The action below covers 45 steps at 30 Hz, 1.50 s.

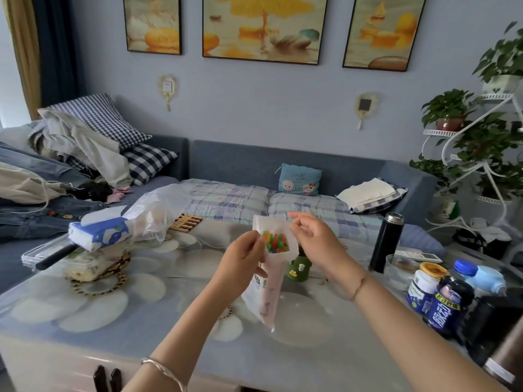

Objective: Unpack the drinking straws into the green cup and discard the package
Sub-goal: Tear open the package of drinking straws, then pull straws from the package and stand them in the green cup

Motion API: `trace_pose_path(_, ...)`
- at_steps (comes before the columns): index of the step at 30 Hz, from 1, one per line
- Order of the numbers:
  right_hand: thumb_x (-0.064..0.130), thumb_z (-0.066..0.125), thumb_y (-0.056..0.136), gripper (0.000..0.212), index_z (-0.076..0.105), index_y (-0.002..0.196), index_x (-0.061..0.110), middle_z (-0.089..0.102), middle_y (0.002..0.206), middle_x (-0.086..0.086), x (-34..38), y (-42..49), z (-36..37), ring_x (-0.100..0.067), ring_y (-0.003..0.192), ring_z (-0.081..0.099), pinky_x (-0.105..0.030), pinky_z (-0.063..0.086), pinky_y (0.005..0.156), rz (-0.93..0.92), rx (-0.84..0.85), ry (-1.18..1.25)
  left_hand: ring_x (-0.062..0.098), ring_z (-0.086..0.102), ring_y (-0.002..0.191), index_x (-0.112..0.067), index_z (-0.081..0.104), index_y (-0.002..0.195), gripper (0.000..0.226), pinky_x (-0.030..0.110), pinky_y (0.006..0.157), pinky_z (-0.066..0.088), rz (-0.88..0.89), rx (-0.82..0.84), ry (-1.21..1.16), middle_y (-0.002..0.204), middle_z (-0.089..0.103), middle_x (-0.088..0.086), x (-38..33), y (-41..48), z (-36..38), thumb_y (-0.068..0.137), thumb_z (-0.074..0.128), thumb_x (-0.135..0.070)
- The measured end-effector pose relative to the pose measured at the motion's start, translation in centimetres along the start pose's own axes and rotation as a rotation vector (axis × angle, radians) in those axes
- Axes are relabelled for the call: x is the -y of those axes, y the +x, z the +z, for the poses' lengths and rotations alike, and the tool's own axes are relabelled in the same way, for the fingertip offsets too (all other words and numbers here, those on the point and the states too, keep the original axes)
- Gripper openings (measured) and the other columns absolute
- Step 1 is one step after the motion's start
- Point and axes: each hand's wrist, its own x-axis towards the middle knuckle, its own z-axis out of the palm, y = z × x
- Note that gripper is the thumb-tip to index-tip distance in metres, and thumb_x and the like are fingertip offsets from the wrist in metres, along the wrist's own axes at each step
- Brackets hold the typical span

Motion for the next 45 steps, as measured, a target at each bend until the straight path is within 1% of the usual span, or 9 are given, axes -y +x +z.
trace_pose_path(4, 0.017, 0.045, 0.096, 0.019, 0.053, 0.079, 0.015, 0.049, 0.135, -0.001, 1.2, 0.9, -0.1, -0.006, 0.119, 0.044, -0.019, 0.032, 0.1, -0.255, -0.017, -0.285, 0.018, 0.067, 0.068, -0.002, 0.051, 0.091, 0.034, 0.029, 0.054, 0.06, -0.294, 0.084, -0.308, 0.084, 0.056, 0.009, -1.3, -0.9, 0.6, 0.102, 0.04, -0.033)
trace_pose_path(8, 0.02, 0.044, 0.097, 0.02, 0.057, 0.084, 0.011, 0.051, 0.133, -0.002, 1.3, 1.4, 0.3, -0.013, 0.117, 0.049, -0.014, 0.037, 0.091, -0.474, -0.067, -0.428, 0.043, 0.063, 0.11, 0.007, 0.046, 0.115, 0.091, 0.047, 0.082, 0.058, -0.691, 0.25, -1.022, 0.128, 0.059, 0.03, -0.8, 0.1, -0.4, 0.082, 0.037, -0.077)
trace_pose_path(11, 0.025, 0.042, 0.096, 0.025, 0.059, 0.087, 0.009, 0.056, 0.128, -0.005, 0.7, 1.4, 1.5, -0.019, 0.112, 0.056, -0.026, 0.044, 0.09, -0.652, -0.16, -0.563, 0.047, 0.052, 0.125, 0.011, 0.037, 0.137, 0.111, 0.052, 0.099, 0.048, -0.717, 0.346, -1.411, 0.135, 0.051, 0.038, 0.4, 1.4, -1.0, 0.074, 0.048, -0.08)
trace_pose_path(17, 0.038, 0.031, 0.098, 0.038, 0.059, 0.088, 0.014, 0.057, 0.124, -0.004, -3.3, 1.6, 3.6, -0.019, 0.107, 0.057, -0.034, 0.046, 0.093, -0.642, -0.289, -0.488, 0.038, 0.046, 0.132, 0.008, 0.039, 0.139, 0.102, 0.055, 0.103, 0.039, -0.745, 0.297, -1.593, 0.141, 0.047, 0.028, 2.4, 3.8, -0.2, 0.072, 0.064, -0.064)
trace_pose_path(23, 0.036, 0.042, 0.095, 0.021, 0.056, 0.092, 0.021, 0.053, 0.112, 0.008, -9.2, 1.8, 6.4, -0.005, 0.109, 0.051, -0.019, 0.04, 0.096, -0.413, -0.385, -0.132, 0.028, 0.063, 0.1, 0.0, 0.054, 0.126, 0.064, 0.036, 0.084, 0.056, -0.667, 0.011, -1.352, 0.106, 0.067, 0.019, 7.8, 5.5, 2.6, 0.073, 0.07, -0.032)
trace_pose_path(27, 0.038, 0.054, 0.09, 0.029, 0.06, 0.103, 0.013, 0.06, 0.11, 0.002, -12.8, 2.8, 8.8, -0.019, 0.112, 0.056, -0.023, 0.043, 0.095, 0.131, -0.352, 0.473, 0.022, 0.066, 0.079, -0.008, 0.078, 0.088, 0.036, 0.031, 0.071, 0.054, -0.594, -0.124, -1.011, 0.089, 0.073, 0.014, 12.1, 6.7, 4.1, 0.072, 0.076, -0.04)
trace_pose_path(32, 0.042, 0.036, 0.097, 0.046, 0.047, 0.131, 0.013, 0.058, 0.107, -0.006, -16.6, 3.5, 10.8, -0.018, 0.102, 0.054, -0.029, 0.041, 0.089, 0.708, -0.155, 1.365, 0.016, 0.069, 0.096, -0.012, 0.061, 0.121, 0.063, 0.025, 0.075, 0.055, -0.471, -0.506, -0.596, 0.108, 0.072, 0.003, 17.0, 7.3, 4.8, 0.066, 0.087, -0.029)
trace_pose_path(36, 0.033, 0.038, 0.098, 0.048, 0.043, 0.137, 0.006, 0.059, 0.117, -0.016, -18.1, 4.2, 12.0, -0.027, 0.109, 0.055, -0.024, 0.04, 0.096, 0.918, -0.142, 1.553, 0.022, 0.068, 0.101, -0.009, 0.054, 0.125, 0.069, 0.018, 0.064, 0.057, -0.276, -0.494, -0.383, 0.111, 0.07, 0.008, 18.4, 7.2, 5.7, 0.065, 0.086, -0.013)
trace_pose_path(45, 0.019, 0.047, 0.094, 0.022, 0.063, 0.106, 0.01, 0.069, 0.098, -0.011, -18.5, 4.2, 13.4, -0.023, 0.095, 0.063, -0.031, 0.052, 0.081, 0.639, -0.194, 1.294, 0.02, 0.067, 0.106, -0.018, 0.049, 0.131, 0.076, 0.037, 0.086, 0.058, -0.314, -0.514, -0.478, 0.117, 0.068, 0.004, 18.0, 7.0, 6.3, 0.064, 0.085, -0.025)
